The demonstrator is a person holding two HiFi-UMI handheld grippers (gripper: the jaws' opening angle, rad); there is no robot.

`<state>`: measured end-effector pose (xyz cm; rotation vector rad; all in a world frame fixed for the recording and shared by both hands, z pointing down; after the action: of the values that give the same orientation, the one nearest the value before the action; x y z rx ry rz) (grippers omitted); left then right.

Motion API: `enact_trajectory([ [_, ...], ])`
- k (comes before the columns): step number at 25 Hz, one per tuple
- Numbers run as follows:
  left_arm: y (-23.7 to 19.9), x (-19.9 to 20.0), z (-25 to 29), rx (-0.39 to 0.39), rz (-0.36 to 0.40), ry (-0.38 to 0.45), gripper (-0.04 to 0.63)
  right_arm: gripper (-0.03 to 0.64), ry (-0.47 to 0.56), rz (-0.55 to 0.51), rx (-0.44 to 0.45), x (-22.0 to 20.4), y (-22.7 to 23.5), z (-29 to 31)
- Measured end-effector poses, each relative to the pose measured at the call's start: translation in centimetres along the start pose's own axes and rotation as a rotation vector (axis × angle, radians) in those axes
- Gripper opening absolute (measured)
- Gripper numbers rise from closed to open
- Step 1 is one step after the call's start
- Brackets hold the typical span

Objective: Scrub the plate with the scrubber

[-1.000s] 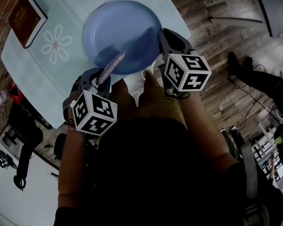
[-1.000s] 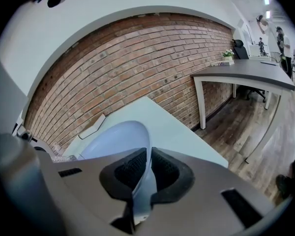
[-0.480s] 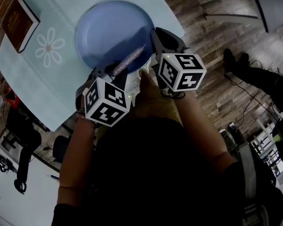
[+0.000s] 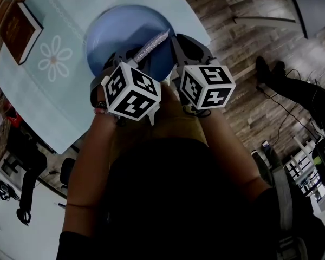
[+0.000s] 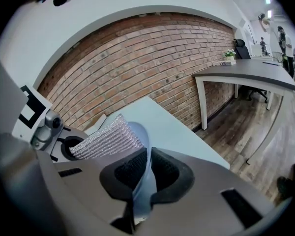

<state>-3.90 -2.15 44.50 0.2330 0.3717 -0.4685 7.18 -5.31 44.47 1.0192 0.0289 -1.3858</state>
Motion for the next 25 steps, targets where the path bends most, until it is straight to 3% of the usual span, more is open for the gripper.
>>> enact_trajectory([
  [9,-5.0,-0.3,0.6,0.108,-0.010,-0.034,0.083,0.057,-0.002,0.002,-0.002,0.0,0.2,-0.3],
  [17,-8.3,-5.3,-0.9,0.198,-0.072,-0.134,0.080,0.057,0.005,-0.001,-0.013,-0.1,-0.1,-0.1],
  [20,-8.0,-7.1,-1.9,0.189,-0.108,-0.168,0.080,0.057,0.007,0.002,-0.014,-0.1,-0.1,-0.2],
  [25,-5.2,-8.4,-3.4,0.124,-0.105,-0.205,0.080,0.057,0.006,0.003,-0.013,0.1,0.1,-0.2],
])
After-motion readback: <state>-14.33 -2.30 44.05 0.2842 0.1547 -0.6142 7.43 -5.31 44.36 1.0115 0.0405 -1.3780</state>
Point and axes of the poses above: the fingertips, and each gripper's own axes: z forward along the fingers, y to its right, x out of its top, the point moved 5 cm from there along -z, backward along the fingers, and after that the axes turned 15 degrees about z, right-handed, at the moved point
